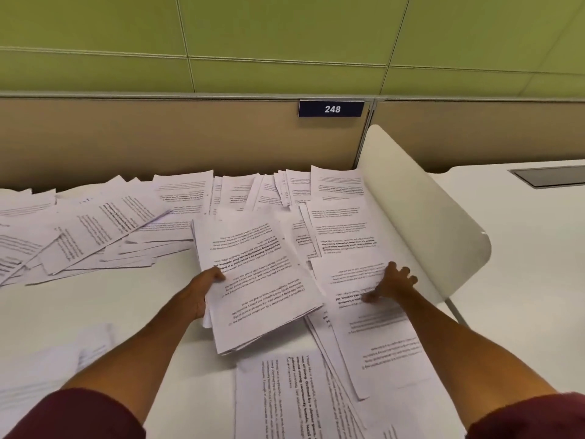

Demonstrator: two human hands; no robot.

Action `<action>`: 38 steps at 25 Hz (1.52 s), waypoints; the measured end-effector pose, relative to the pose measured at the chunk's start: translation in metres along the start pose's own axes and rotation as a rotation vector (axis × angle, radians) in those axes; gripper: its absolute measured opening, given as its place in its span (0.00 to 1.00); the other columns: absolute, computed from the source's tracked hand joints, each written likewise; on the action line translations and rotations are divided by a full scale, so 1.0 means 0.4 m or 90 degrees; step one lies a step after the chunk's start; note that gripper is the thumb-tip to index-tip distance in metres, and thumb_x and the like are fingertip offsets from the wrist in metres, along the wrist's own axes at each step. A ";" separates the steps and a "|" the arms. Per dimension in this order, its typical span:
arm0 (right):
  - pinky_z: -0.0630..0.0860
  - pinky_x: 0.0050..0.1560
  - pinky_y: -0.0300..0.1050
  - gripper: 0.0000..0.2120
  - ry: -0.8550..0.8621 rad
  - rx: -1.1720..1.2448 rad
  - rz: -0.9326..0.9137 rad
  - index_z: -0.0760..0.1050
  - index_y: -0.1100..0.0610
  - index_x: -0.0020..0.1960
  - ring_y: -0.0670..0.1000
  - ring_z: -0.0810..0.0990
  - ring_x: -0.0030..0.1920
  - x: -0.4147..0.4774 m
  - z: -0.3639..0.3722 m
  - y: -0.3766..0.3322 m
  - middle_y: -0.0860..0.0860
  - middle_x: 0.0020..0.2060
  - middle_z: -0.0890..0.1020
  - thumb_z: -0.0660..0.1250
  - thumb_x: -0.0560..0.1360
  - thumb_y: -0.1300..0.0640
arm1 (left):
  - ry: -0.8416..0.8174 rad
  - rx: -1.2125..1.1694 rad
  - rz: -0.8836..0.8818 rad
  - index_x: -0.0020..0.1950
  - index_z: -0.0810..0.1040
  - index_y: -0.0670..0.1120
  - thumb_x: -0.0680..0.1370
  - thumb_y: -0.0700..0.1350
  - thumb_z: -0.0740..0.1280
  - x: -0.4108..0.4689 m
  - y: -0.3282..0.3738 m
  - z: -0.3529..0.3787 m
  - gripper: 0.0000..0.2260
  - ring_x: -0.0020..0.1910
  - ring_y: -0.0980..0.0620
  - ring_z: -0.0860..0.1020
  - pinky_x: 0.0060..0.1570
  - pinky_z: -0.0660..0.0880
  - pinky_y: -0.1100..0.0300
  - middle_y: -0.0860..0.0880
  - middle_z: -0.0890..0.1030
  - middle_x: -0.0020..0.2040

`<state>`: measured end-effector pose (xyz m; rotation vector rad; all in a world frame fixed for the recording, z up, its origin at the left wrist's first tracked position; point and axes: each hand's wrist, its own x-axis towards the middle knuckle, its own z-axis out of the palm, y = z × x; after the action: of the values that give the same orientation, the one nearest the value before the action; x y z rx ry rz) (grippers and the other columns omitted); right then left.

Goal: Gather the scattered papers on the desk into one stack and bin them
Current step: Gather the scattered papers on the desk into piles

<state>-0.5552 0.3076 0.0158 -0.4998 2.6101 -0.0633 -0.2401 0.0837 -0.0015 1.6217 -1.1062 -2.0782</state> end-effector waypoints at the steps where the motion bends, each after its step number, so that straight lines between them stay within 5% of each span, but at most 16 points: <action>1: 0.65 0.66 0.60 0.55 0.005 -0.012 0.000 0.55 0.57 0.73 0.62 0.61 0.71 0.007 0.009 -0.009 0.60 0.69 0.62 0.81 0.58 0.40 | 0.011 0.014 -0.010 0.46 0.77 0.41 0.74 0.37 0.63 -0.002 -0.005 0.005 0.05 0.36 0.42 0.77 0.38 0.76 0.54 0.41 0.81 0.36; 10: 0.65 0.66 0.62 0.59 0.053 0.055 -0.018 0.57 0.61 0.72 0.61 0.61 0.71 0.057 0.023 -0.050 0.59 0.69 0.63 0.79 0.53 0.34 | 0.087 0.051 0.009 0.46 0.75 0.41 0.74 0.35 0.62 -0.024 -0.010 0.050 0.04 0.39 0.40 0.76 0.48 0.76 0.51 0.39 0.79 0.44; 21: 0.68 0.68 0.60 0.53 0.001 0.157 -0.001 0.60 0.62 0.70 0.61 0.65 0.70 0.097 0.003 -0.112 0.61 0.68 0.67 0.84 0.56 0.46 | 0.132 0.108 0.061 0.40 0.74 0.42 0.73 0.35 0.63 -0.009 -0.024 0.073 0.04 0.34 0.43 0.77 0.33 0.72 0.60 0.42 0.79 0.37; 26: 0.70 0.66 0.57 0.40 -0.027 0.193 0.018 0.64 0.59 0.69 0.61 0.67 0.69 0.098 -0.002 -0.138 0.60 0.67 0.68 0.80 0.64 0.52 | 0.090 0.123 0.071 0.52 0.76 0.40 0.75 0.34 0.62 -0.012 -0.026 0.057 0.08 0.40 0.41 0.79 0.41 0.77 0.54 0.39 0.81 0.45; 31: 0.76 0.63 0.54 0.28 0.001 0.322 -0.117 0.69 0.60 0.68 0.61 0.77 0.63 0.094 -0.004 -0.140 0.58 0.64 0.77 0.73 0.71 0.60 | 0.043 0.072 0.070 0.67 0.71 0.38 0.77 0.30 0.60 -0.024 -0.028 0.041 0.18 0.59 0.35 0.77 0.59 0.74 0.42 0.37 0.77 0.62; 38: 0.79 0.53 0.51 0.16 -0.003 0.569 -0.232 0.79 0.63 0.58 0.59 0.82 0.49 0.114 -0.106 -0.102 0.61 0.55 0.83 0.71 0.70 0.68 | 0.141 -0.065 0.117 0.67 0.71 0.36 0.77 0.29 0.61 -0.017 -0.004 -0.068 0.19 0.51 0.40 0.76 0.58 0.72 0.46 0.35 0.75 0.65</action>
<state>-0.5986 0.2515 0.0382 -0.6031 2.1407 -1.2591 -0.2125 0.0783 0.0001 1.5914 -1.0148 -1.7632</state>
